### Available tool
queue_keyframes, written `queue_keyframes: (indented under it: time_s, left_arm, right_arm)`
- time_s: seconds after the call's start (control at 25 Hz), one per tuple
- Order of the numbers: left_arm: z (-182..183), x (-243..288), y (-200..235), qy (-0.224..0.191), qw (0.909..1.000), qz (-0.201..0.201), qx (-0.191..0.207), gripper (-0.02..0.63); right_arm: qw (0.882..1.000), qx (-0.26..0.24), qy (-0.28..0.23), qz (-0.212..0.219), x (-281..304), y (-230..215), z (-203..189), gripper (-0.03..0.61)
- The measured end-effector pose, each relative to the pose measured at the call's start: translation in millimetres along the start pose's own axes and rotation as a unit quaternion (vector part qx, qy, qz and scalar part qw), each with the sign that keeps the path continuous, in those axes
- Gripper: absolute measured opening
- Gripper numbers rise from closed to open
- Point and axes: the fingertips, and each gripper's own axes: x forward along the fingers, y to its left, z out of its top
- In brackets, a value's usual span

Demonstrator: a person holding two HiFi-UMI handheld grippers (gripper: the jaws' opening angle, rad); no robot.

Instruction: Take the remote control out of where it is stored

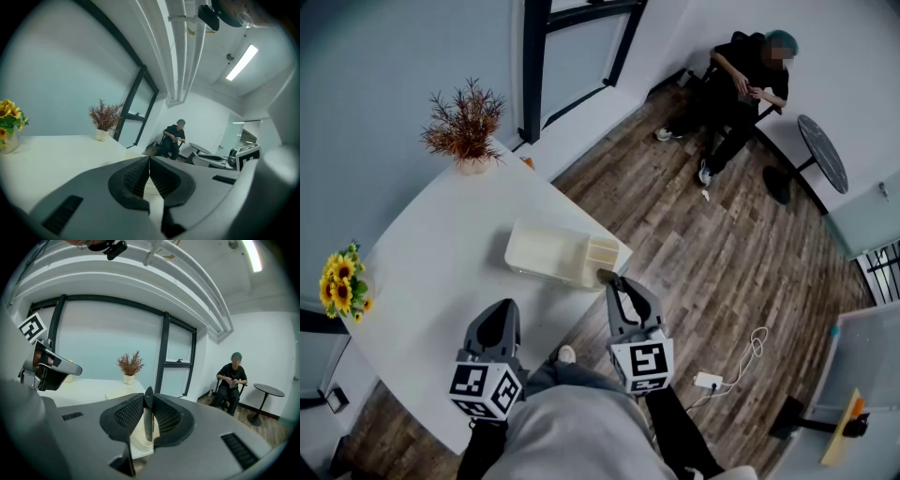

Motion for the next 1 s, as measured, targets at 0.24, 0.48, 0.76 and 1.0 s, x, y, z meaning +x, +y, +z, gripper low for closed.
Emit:
queue_keyframes:
  time_s: [0.24,0.48,0.76,1.0]
  left_arm:
    - [1.1,-1.5,-0.2,-0.003,1.0,0.001,0.0,0.009]
    - [0.7,-1.9,-0.9,-0.004,1.0,0.0,0.0,0.009]
    - [1.4,-1.8,-2.3,-0.004,1.0,-0.003,0.002,0.009]
    - [3.8,-3.1,-0.8,-0.006,1.0,-0.003,0.005,0.009]
  right_arm:
    - [1.0,0.002,-0.003,-0.001,-2.8,0.5,2.2,0.069]
    - [1.0,0.0,-0.005,-0.002,-4.5,-0.1,3.0,0.069]
    - [1.0,-0.001,-0.007,-0.002,-6.0,-0.6,4.7,0.069]
    - [1.0,-0.005,-0.009,-0.002,-6.7,1.2,6.4,0.069]
